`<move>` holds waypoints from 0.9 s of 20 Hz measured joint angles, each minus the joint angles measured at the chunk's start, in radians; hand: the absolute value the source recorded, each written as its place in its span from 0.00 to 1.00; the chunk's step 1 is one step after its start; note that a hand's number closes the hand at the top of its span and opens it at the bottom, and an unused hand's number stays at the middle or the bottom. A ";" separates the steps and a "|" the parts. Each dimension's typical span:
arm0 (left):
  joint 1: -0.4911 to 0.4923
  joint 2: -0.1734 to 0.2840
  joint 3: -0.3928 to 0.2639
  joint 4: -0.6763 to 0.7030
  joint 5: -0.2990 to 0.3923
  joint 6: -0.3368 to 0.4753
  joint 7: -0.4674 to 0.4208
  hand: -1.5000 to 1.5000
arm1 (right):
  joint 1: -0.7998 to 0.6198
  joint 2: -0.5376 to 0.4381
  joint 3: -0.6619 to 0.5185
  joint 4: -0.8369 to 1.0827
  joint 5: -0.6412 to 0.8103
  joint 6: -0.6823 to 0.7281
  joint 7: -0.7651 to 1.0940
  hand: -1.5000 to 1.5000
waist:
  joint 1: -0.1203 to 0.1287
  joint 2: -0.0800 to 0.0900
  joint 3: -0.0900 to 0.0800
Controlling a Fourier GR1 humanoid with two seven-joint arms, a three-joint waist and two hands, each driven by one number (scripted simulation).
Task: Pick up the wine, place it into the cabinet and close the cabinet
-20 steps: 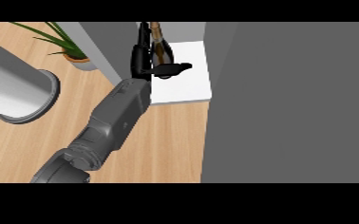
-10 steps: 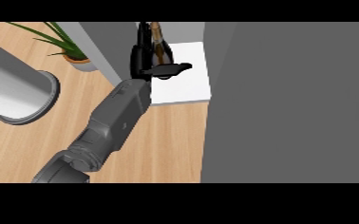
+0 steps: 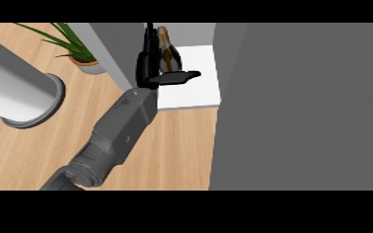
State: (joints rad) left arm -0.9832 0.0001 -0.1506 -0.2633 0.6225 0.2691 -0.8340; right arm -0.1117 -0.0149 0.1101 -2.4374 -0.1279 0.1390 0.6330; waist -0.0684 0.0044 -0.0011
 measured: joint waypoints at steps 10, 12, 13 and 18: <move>0.233 0.011 -0.322 -0.384 0.167 0.192 0.025 0.00 | -0.010 -0.003 -0.004 -0.012 0.012 -0.028 0.025 0.00 | 0.038 -0.013 0.003; 0.283 0.010 -0.383 -0.468 0.173 0.256 0.032 0.00 | 0.020 -0.006 -0.005 -0.016 0.016 -0.020 0.004 0.00 | 0.045 -0.014 0.003; 0.306 0.008 -0.409 -0.506 0.171 0.281 0.036 0.00 | 0.012 -0.016 -0.033 -0.004 0.007 -0.013 -0.007 0.00 | 0.050 -0.013 0.003; 0.449 0.007 -0.524 -0.711 0.140 0.391 0.072 0.00 | 0.035 -0.025 -0.044 -0.016 0.012 -0.009 -0.013 0.00 | 0.062 -0.010 0.002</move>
State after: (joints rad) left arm -0.5345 0.0073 -0.6750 -0.9738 0.7626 0.6603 -0.7623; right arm -0.0766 -0.0398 0.0660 -2.4537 -0.1158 0.1297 0.6205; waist -0.0063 -0.0059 0.0008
